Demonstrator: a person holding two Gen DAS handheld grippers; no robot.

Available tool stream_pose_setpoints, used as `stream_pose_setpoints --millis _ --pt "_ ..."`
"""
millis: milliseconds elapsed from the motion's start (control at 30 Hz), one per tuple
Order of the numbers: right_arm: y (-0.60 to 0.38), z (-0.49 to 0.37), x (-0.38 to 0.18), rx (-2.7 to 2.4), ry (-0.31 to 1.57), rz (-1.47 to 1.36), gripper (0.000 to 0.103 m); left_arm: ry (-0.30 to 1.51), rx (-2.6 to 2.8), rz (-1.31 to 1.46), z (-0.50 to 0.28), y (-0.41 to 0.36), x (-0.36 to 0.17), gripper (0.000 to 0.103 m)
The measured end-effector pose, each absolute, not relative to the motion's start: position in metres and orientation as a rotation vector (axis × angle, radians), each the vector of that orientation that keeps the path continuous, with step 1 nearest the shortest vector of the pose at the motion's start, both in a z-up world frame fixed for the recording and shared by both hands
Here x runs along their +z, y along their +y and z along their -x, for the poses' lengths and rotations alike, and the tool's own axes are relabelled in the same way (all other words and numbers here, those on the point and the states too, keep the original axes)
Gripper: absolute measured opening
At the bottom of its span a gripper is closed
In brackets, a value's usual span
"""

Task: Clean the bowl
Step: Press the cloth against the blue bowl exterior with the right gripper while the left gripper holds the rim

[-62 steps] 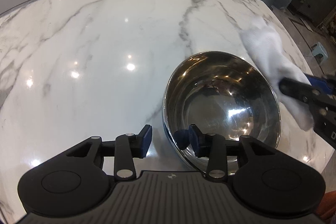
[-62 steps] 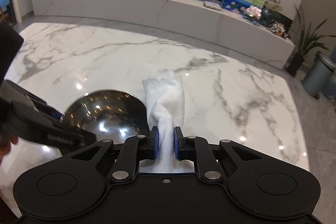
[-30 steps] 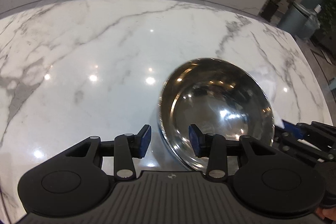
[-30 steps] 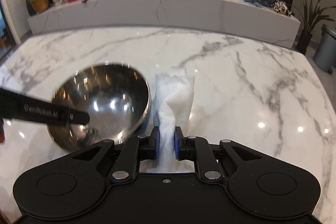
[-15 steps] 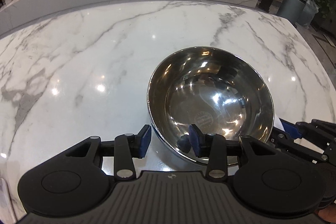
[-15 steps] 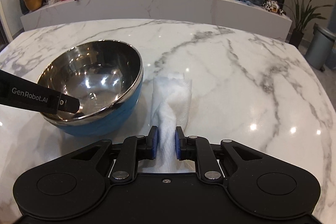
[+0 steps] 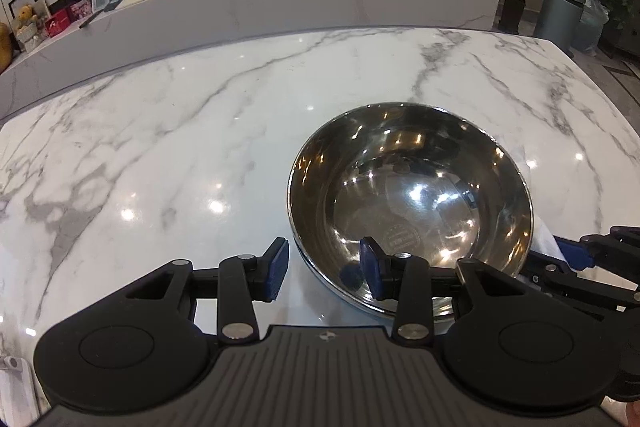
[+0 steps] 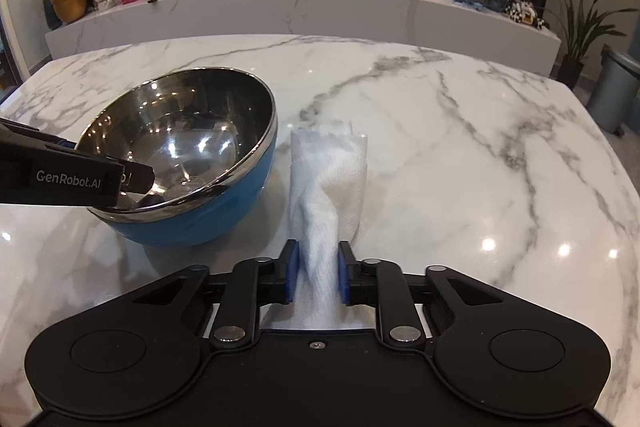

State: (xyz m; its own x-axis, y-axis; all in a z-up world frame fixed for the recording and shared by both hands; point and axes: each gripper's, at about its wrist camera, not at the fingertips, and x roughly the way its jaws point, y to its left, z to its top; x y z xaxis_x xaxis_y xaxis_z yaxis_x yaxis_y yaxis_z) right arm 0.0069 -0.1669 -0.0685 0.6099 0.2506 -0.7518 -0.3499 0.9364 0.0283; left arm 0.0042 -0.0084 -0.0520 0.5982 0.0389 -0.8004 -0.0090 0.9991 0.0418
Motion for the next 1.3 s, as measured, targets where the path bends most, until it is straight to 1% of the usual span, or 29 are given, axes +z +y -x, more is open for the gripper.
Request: stream_pose_setpoints --millis 133,200,400,567,833,1033,1233,1300 --pt "-0.17 0.001 -0.058 0.342 0.806 0.12 0.013 0.922 0.038 -0.062 -0.002 -0.011 -0.049 0.037" --pt "-0.171 0.006 -0.05 0.346 0.785 0.121 0.013 0.925 0.034 -0.06 -0.002 -0.011 -0.048 0.033" --pt "-0.171 0.013 -0.037 0.401 0.769 0.113 0.013 0.935 -0.003 -0.04 -0.002 -0.012 -0.047 0.032" --pt "-0.159 0.015 -0.041 0.427 0.774 0.177 0.013 0.933 0.003 -0.052 -0.002 -0.014 -0.049 0.032" --pt "-0.15 0.012 -0.059 0.453 0.865 0.201 0.013 0.957 0.006 -0.036 -0.004 -0.011 -0.051 0.032" --pt "-0.149 0.012 -0.062 0.456 0.869 0.202 0.013 1.006 0.018 0.01 -0.006 -0.005 -0.055 0.035" --pt "-0.149 0.012 -0.061 0.463 0.87 0.2 0.013 1.015 0.003 0.006 -0.006 -0.005 -0.055 0.035" --pt "-0.15 0.012 -0.059 0.464 0.865 0.198 0.013 1.013 0.004 -0.005 -0.006 -0.006 -0.056 0.033"
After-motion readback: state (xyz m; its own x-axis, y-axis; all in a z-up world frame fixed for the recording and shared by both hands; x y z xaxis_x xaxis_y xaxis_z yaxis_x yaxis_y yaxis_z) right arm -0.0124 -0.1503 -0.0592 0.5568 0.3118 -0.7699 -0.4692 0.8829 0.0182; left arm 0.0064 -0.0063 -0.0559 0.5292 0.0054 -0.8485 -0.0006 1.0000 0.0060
